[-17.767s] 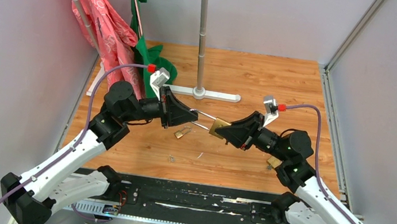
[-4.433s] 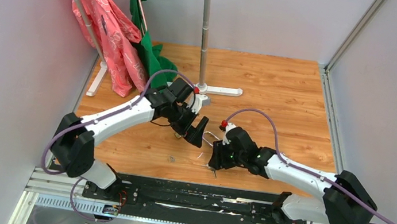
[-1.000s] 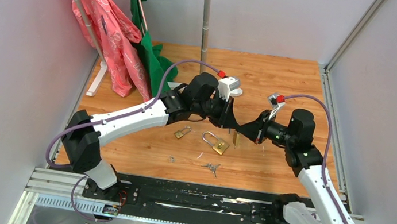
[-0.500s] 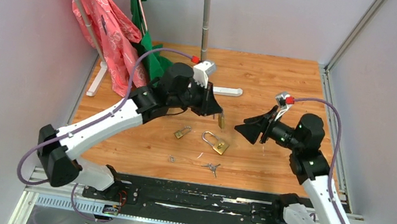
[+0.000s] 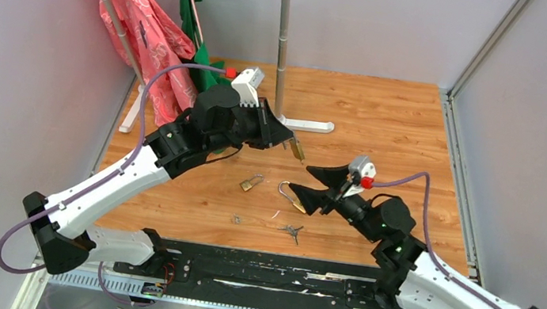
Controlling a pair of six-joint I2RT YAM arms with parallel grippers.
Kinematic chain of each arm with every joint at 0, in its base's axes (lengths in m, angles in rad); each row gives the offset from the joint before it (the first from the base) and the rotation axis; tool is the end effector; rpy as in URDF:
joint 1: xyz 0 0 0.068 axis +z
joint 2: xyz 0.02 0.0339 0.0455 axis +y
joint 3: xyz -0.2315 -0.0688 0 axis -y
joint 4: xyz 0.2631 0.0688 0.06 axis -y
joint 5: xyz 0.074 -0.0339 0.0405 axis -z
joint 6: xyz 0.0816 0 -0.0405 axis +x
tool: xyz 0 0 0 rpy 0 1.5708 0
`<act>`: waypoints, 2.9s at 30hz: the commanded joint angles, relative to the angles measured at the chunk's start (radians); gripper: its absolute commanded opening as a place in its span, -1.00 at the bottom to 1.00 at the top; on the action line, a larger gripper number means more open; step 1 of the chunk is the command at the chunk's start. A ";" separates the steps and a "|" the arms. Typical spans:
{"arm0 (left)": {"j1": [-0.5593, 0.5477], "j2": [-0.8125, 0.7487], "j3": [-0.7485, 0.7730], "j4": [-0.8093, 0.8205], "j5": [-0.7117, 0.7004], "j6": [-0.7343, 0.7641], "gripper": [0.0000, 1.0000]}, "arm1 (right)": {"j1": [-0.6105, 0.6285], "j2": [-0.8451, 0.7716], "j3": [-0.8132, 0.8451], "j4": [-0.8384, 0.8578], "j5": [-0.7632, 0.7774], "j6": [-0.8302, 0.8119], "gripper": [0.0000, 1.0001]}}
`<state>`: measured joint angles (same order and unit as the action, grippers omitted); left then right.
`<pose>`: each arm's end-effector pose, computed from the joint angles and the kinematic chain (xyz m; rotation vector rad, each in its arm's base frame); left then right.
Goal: Lock with the key
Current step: Pick up the lock from the center of the board, then lock the lock.
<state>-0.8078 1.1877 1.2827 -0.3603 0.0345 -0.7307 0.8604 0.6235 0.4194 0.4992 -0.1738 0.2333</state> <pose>0.2328 -0.2475 0.3721 0.1027 1.9823 -1.0801 0.1520 0.1984 0.2990 -0.5648 1.2298 1.0430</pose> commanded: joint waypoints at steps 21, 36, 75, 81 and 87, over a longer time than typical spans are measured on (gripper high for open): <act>-0.001 -0.064 0.015 -0.010 -0.077 -0.047 -1.00 | 0.221 0.452 0.047 0.605 0.552 -0.398 0.11; -0.001 -0.062 0.014 -0.007 -0.069 -0.053 -1.00 | 0.222 0.495 0.085 0.622 0.505 -0.385 -0.02; 0.039 -0.112 0.049 -0.039 0.100 0.203 0.29 | 0.082 0.220 0.248 -0.017 0.046 -0.085 -1.00; 0.047 -0.158 0.027 -0.021 0.333 0.333 0.30 | -0.111 0.109 0.297 -0.184 -0.354 0.133 -1.00; 0.048 -0.193 -0.026 0.035 0.455 0.333 0.20 | -0.182 0.095 0.342 -0.170 -0.586 0.247 -1.00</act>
<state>-0.7673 1.0119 1.2877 -0.3817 0.3576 -0.4362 0.7006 0.7410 0.7136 0.3126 -0.5232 0.3511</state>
